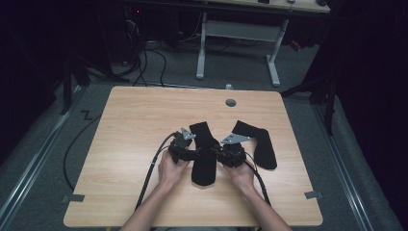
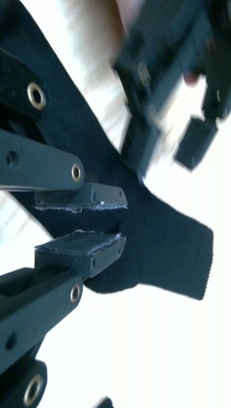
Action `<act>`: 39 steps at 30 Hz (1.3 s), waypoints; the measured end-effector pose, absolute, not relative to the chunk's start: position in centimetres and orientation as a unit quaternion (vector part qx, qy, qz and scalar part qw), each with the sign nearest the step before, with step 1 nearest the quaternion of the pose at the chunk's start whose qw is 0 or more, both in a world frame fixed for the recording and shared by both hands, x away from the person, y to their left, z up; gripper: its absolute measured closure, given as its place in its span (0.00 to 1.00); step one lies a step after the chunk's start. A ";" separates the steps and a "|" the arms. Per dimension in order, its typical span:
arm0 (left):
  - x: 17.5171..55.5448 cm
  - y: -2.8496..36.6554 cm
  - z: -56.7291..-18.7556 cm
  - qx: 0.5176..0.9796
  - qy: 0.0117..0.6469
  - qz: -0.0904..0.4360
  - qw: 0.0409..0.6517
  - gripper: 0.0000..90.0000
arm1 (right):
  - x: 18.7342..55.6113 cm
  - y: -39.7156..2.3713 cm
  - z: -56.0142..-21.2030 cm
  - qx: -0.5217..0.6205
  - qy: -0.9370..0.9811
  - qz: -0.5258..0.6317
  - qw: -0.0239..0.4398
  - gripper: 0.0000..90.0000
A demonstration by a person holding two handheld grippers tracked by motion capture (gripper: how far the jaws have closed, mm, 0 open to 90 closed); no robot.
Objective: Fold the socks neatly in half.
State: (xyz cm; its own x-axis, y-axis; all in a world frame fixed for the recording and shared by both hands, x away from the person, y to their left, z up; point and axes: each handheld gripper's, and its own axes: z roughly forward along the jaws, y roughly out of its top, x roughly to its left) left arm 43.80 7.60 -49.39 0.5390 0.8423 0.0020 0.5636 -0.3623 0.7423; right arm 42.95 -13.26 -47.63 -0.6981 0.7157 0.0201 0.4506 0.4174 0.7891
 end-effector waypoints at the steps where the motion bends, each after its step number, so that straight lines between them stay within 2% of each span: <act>1: 43.8 7.6 -49.4 0.802 0.438 0.196 0.356 0.39 | 43.0 -13.3 -47.6 0.353 0.826 0.408 0.162 0.85; 6: 43.3 7.6 -50.1 0.809 0.436 0.190 0.346 0.37 | 45.0 -12.2 -48.3 0.362 0.829 0.390 0.170 0.89; 17: 43.3 7.5 -50.2 0.814 0.425 0.191 0.346 0.39 | 47.1 -11.7 -50.0 0.380 0.836 0.361 0.161 0.89; 24: 43.1 7.9 -49.8 0.807 0.429 0.190 0.359 0.38 | 46.7 -11.7 -49.5 0.369 0.838 0.369 0.163 0.75; 27: 42.8 8.8 -49.2 0.793 0.437 0.192 0.379 0.40 | 46.3 -12.1 -48.8 0.364 0.833 0.382 0.167 0.71; 32: 42.1 11.4 -49.0 0.781 0.456 0.202 0.377 0.40 | 45.6 -13.5 -48.0 0.372 0.823 0.399 0.161 0.64; 39: 41.6 15.9 -49.7 0.765 0.493 0.217 0.353 0.39 | 44.6 -16.4 -47.2 0.384 0.806 0.408 0.189 0.63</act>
